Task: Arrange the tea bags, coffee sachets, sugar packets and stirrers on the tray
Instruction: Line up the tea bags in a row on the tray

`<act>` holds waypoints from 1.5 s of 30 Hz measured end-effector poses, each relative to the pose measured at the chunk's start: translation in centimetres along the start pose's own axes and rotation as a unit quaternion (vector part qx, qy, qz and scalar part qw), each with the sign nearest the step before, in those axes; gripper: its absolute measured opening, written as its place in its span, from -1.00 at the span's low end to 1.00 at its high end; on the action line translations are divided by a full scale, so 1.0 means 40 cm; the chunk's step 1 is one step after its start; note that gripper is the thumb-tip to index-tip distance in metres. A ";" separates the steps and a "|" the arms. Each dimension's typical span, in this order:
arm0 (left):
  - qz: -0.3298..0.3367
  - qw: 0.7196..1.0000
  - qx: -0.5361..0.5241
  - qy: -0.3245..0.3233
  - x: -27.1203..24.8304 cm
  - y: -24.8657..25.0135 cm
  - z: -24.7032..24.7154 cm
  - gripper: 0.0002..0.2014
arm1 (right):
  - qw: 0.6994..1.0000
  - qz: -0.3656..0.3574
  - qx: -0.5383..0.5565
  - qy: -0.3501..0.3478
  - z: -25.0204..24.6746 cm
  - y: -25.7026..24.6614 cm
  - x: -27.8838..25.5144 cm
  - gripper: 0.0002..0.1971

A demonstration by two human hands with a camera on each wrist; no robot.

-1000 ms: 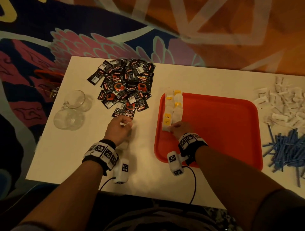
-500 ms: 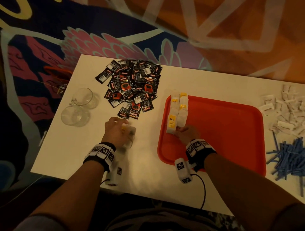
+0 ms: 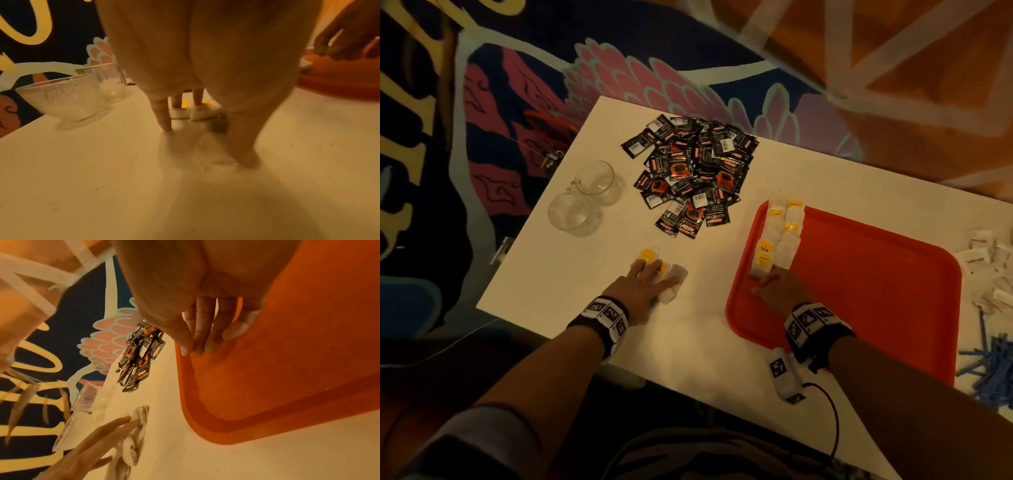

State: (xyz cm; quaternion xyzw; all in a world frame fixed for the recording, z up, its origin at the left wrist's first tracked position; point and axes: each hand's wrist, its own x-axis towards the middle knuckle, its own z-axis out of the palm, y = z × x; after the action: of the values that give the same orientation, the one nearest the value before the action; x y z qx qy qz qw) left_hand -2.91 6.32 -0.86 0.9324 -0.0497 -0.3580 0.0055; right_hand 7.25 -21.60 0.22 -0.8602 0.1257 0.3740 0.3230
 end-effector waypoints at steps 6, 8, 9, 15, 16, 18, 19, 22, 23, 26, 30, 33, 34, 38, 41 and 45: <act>0.020 0.993 -0.071 0.092 -0.004 -0.027 0.048 -0.46 | 0.999 -0.041 -0.012 -0.010 0.015 -0.029 -0.029 -0.84; 0.018 0.987 -0.108 0.120 0.000 -0.023 0.062 -0.57 | 0.999 -0.053 -0.007 -0.011 0.021 -0.028 -0.030 -0.81; 0.014 0.983 -0.128 0.133 0.005 -0.018 0.064 -0.61 | 0.998 -0.060 -0.001 -0.012 0.022 -0.027 -0.032 -0.81; -0.095 0.932 -0.290 0.194 0.023 0.050 -0.015 -0.89 | 0.995 -0.072 0.058 -0.030 -0.005 -0.030 -0.053 -0.87; -0.118 0.914 -0.334 0.196 0.020 0.058 -0.033 -0.97 | 0.994 -0.069 0.078 -0.039 -0.007 -0.037 -0.054 -0.88; -0.153 0.864 -0.441 0.186 0.022 0.074 -0.061 -0.95 | 0.990 -0.073 0.109 -0.050 -0.015 -0.052 -0.062 -0.87; -0.157 0.828 -0.509 0.174 0.025 0.086 -0.082 -0.94 | 0.989 -0.082 0.115 -0.051 -0.025 -0.057 -0.068 -0.86; -0.127 0.679 -0.708 0.147 0.037 0.135 -0.153 -0.77 | 0.984 -0.122 0.115 -0.053 -0.057 -0.075 -0.085 -0.90; -0.117 0.631 -0.753 0.142 0.043 0.154 -0.176 -0.74 | 0.982 -0.141 0.119 -0.050 -0.068 -0.081 -0.089 -0.92; -0.093 0.562 -0.812 0.122 0.041 0.216 -0.254 -0.57 | 0.969 -0.183 0.165 -0.033 -0.097 -0.102 -0.105 -0.84; -0.058 0.541 -0.833 0.102 0.040 0.291 -0.330 -0.53 | 0.947 -0.218 0.235 -0.028 -0.139 -0.134 -0.135 -0.70; -0.022 0.565 -0.819 0.096 0.040 0.342 -0.377 -0.48 | 0.942 -0.245 0.230 0.009 -0.173 -0.149 -0.157 -0.73; -0.013 0.577 -0.810 0.099 0.040 0.358 -0.391 -0.46 | 0.942 -0.251 0.221 0.034 -0.183 -0.149 -0.158 -0.77; 0.020 0.567 -0.814 0.123 0.044 0.418 -0.439 -0.45 | 0.935 -0.266 0.206 0.114 -0.222 -0.144 -0.143 -0.89; 0.043 0.461 -0.880 0.106 0.044 0.450 -0.457 -0.64 | 0.932 -0.282 0.177 0.143 -0.260 -0.142 -0.147 -0.83; 0.035 0.420 -0.904 0.073 0.062 0.475 -0.465 -0.63 | 0.927 -0.299 0.143 0.173 -0.288 -0.137 -0.153 -0.82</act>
State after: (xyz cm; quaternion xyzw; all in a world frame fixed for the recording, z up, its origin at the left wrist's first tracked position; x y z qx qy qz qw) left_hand 9.65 -13.31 12.18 0.4113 0.2701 -0.1268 0.8613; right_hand 12.02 -25.06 13.09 -0.8537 -0.0314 0.0833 0.5130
